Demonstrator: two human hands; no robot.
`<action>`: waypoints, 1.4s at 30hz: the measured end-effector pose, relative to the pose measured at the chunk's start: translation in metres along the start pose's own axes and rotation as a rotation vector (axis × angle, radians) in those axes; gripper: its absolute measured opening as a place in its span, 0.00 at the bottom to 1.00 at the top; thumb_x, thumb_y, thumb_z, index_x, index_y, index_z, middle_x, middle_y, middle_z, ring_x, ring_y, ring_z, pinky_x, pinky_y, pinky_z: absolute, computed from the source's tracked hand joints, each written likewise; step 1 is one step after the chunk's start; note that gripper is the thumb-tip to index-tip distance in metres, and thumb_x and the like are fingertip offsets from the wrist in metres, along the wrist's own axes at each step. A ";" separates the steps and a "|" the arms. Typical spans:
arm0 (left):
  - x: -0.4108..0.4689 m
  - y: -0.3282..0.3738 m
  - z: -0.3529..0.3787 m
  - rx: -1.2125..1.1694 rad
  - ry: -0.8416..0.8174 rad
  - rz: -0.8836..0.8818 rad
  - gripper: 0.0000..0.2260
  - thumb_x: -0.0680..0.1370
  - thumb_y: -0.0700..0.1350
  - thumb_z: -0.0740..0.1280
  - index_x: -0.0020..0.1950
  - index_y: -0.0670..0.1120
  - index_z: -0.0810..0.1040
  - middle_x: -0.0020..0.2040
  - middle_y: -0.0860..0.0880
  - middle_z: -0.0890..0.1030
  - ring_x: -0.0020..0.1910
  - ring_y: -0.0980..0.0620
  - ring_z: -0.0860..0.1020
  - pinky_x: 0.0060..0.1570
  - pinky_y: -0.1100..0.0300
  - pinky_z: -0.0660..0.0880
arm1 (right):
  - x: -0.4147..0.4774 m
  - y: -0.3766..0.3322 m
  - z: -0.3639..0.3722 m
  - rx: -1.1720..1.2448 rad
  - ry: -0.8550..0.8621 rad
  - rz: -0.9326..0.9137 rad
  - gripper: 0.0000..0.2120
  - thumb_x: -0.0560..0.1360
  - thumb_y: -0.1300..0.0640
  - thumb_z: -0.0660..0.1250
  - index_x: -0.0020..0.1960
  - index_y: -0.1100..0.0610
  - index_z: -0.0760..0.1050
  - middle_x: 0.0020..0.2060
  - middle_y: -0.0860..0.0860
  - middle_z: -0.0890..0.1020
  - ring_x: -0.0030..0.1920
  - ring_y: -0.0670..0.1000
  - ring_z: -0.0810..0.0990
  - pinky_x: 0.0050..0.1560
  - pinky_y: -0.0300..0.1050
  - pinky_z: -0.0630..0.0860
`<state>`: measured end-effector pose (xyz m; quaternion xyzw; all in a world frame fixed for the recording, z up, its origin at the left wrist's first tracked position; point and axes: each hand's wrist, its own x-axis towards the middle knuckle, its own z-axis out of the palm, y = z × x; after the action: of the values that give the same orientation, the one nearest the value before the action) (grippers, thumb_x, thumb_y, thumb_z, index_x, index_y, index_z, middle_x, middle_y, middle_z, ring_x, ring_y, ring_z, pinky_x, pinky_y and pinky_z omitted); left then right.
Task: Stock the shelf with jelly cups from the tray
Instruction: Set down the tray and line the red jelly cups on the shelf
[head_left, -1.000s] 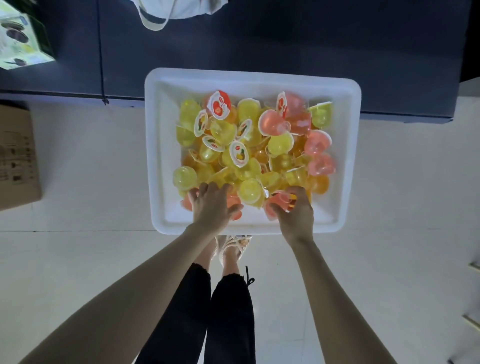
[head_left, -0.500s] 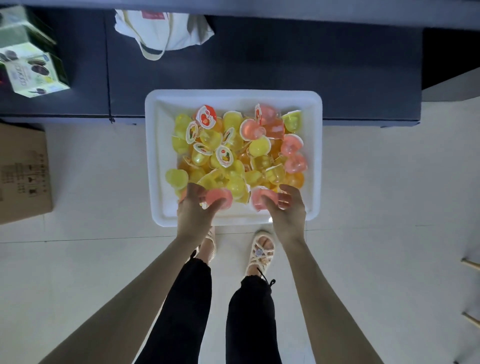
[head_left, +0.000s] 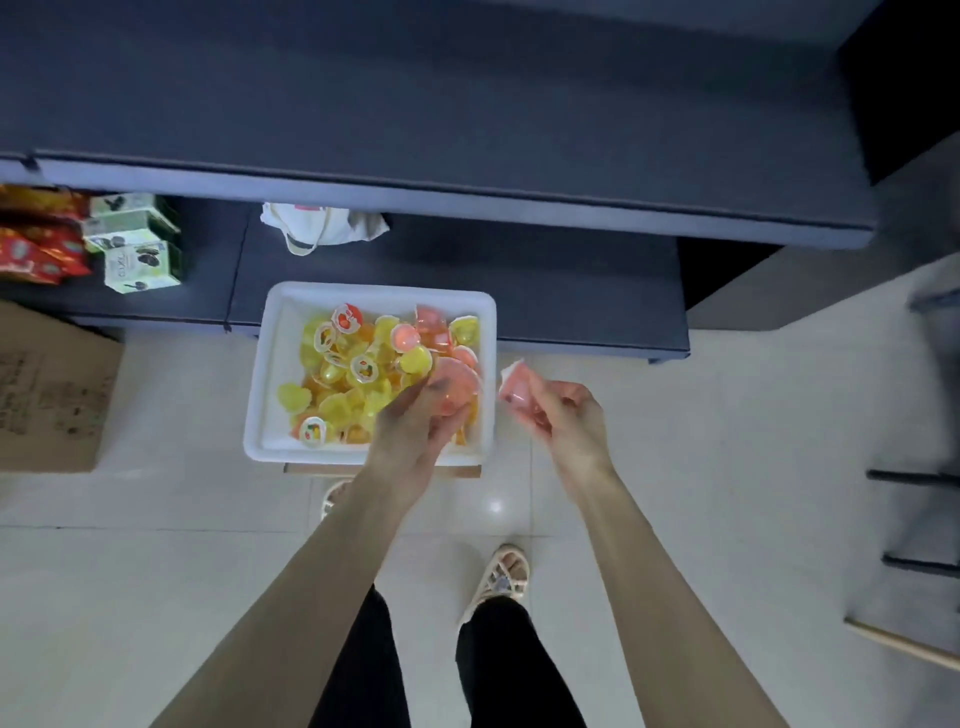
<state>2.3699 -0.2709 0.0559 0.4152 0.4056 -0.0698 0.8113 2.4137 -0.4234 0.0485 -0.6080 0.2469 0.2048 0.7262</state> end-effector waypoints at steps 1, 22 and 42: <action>-0.017 0.002 0.021 0.018 -0.041 0.032 0.08 0.77 0.41 0.66 0.53 0.38 0.80 0.51 0.46 0.83 0.54 0.51 0.80 0.53 0.60 0.78 | -0.010 -0.022 -0.012 0.001 -0.051 -0.028 0.11 0.75 0.57 0.69 0.43 0.65 0.74 0.42 0.63 0.79 0.47 0.54 0.82 0.55 0.45 0.80; -0.142 0.212 0.337 0.102 -0.621 0.747 0.16 0.77 0.38 0.67 0.64 0.39 0.72 0.51 0.48 0.80 0.47 0.49 0.75 0.60 0.53 0.75 | -0.061 -0.434 -0.076 -0.017 -0.331 -0.756 0.24 0.74 0.60 0.70 0.65 0.66 0.65 0.54 0.58 0.82 0.60 0.54 0.79 0.64 0.52 0.74; -0.021 0.420 0.498 0.684 -0.229 1.151 0.20 0.65 0.36 0.76 0.53 0.46 0.74 0.51 0.47 0.82 0.49 0.50 0.80 0.53 0.61 0.74 | 0.086 -0.663 -0.007 -0.381 -0.115 -0.949 0.20 0.70 0.63 0.73 0.57 0.56 0.68 0.49 0.52 0.80 0.43 0.47 0.80 0.45 0.36 0.77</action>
<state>2.8441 -0.3685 0.4923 0.7882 -0.0132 0.2053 0.5800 2.8775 -0.5480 0.5132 -0.7625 -0.1382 -0.0728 0.6279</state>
